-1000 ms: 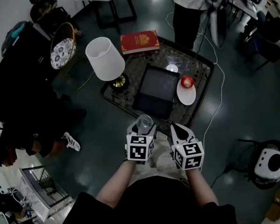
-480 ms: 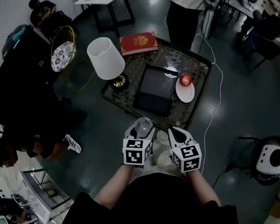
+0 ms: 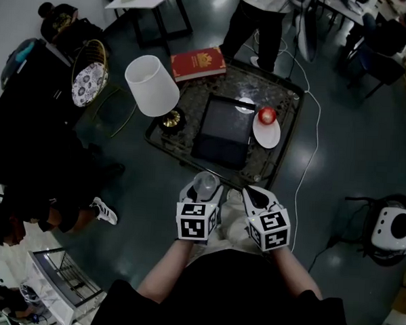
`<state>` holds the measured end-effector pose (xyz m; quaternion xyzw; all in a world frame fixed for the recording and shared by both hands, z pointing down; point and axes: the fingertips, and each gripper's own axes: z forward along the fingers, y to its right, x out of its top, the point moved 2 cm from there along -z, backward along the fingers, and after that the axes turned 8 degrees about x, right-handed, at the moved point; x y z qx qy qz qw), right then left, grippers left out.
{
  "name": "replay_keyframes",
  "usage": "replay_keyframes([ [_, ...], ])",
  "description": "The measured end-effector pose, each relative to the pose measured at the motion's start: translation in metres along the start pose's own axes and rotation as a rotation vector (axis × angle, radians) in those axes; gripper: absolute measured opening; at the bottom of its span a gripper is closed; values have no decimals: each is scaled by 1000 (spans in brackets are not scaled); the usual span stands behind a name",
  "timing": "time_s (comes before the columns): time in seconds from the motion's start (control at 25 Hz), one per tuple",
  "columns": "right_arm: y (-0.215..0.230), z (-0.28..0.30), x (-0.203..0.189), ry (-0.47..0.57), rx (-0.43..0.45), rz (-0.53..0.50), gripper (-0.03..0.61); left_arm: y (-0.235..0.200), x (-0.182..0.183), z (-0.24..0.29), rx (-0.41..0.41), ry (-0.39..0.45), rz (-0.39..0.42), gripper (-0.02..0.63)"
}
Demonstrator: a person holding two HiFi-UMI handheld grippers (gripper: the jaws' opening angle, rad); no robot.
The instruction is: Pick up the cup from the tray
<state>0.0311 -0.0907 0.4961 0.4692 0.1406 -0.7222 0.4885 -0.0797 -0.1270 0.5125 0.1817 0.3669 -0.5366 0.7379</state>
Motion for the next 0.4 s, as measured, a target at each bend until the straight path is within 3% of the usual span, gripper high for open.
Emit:
replay_keyframes([
  [0.4, 6, 3, 7, 7, -12, 4, 9, -1, 7, 3, 0, 8, 6, 285],
])
